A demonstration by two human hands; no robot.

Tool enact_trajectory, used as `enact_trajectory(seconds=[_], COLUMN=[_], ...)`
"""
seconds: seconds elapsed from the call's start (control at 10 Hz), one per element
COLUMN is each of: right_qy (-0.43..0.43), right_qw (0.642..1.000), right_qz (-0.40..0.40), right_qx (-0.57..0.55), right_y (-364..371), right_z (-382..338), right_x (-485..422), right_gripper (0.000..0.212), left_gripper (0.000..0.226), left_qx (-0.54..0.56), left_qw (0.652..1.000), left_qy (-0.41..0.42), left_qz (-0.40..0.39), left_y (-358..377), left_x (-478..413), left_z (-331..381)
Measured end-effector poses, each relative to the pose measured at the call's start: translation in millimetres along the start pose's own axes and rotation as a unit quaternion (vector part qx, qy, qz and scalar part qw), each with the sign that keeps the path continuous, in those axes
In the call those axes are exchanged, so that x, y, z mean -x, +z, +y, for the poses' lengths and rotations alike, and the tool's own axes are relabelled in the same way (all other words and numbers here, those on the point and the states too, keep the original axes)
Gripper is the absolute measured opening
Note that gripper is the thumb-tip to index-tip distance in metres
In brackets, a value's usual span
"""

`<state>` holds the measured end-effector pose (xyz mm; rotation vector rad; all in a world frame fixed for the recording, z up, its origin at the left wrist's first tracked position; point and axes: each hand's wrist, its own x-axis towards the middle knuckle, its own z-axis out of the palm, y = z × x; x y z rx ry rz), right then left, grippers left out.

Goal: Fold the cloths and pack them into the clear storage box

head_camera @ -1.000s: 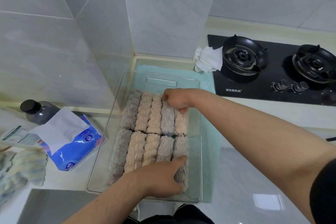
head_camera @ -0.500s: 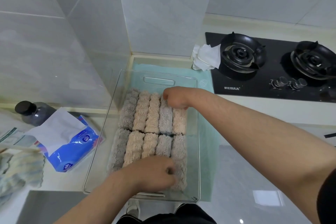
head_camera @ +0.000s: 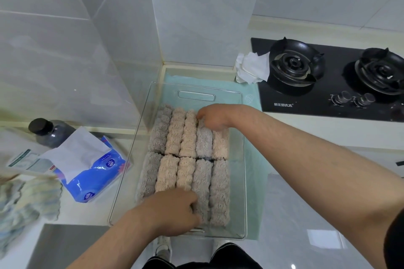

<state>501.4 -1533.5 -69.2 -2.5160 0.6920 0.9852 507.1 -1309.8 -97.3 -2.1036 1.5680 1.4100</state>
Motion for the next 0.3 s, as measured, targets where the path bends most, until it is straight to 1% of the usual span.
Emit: enact_trajectory(seconds=[0.1,0.2,0.3], right_qy=[-0.012,-0.015,-0.013], right_qw=[1.0,0.999,0.99], right_qz=[-0.005,0.001,0.059], right_qx=[0.007,-0.034,-0.125], right_y=[7,13,16], right_z=[-1,-1,3], right_x=[-2,2,8], right_gripper=[0.053,0.052,0.05], left_gripper=[0.045,0.036,0.013], left_qx=[-0.005,0.048,0.177], left_qw=[1.0,0.998,0.981], left_qy=[0.02,0.033,0.053], left_qz=[-0.01,-0.031,0.061], left_y=[-1,-7,-20], left_x=[-1,-1,6], left_z=[-3,-9,-22])
